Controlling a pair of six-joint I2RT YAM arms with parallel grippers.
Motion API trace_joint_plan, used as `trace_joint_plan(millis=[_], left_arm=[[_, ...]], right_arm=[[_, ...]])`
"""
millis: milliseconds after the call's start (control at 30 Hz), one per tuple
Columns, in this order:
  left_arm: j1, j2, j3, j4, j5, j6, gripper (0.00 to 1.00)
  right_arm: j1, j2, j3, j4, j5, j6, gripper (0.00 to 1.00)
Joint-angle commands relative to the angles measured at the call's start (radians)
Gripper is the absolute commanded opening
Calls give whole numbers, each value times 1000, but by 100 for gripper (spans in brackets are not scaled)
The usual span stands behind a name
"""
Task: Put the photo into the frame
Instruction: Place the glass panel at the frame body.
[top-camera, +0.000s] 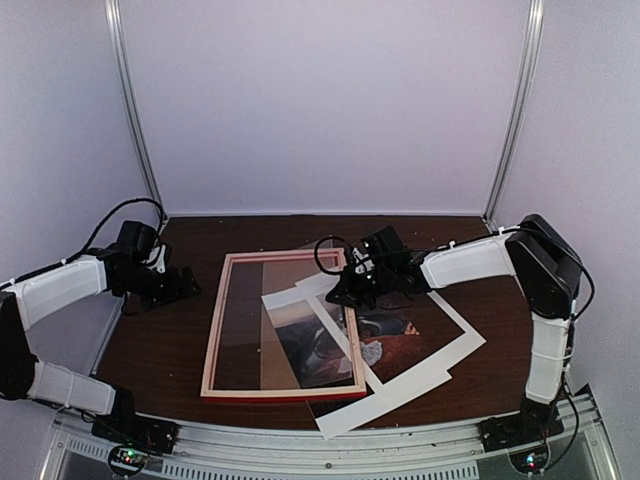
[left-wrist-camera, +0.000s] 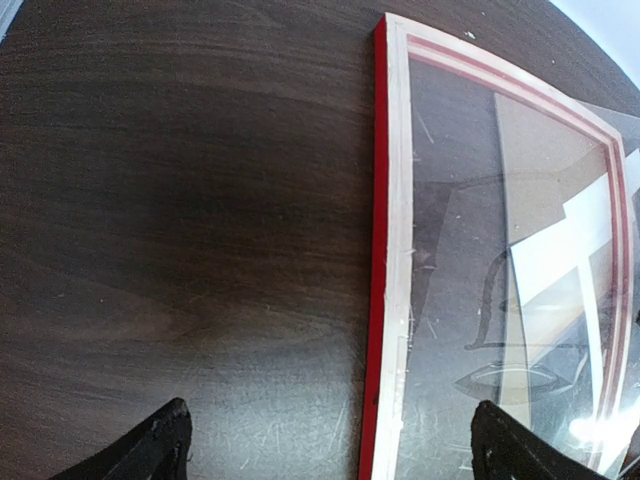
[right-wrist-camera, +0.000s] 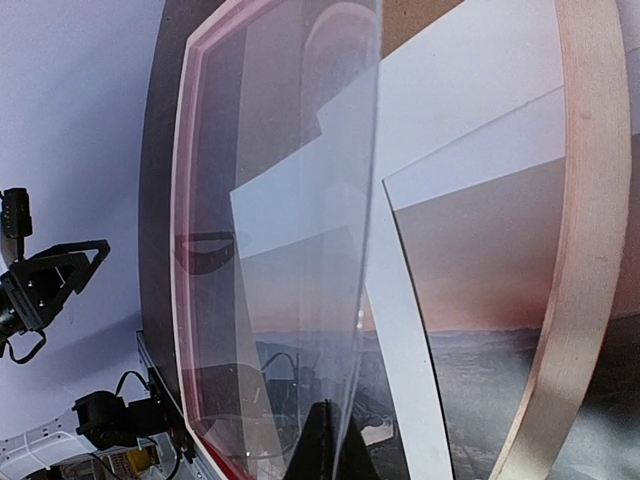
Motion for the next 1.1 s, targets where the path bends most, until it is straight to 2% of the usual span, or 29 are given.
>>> trace_joint_plan(millis=[0,1067], left_arm=[[-7,5,31,39,10,3,98],[-8,-9,27,37,8,5,98]], right_arm=[[-8,-37,-15,-15,33,-19,0],[-6,-49,-21,-25,42,-25,0]])
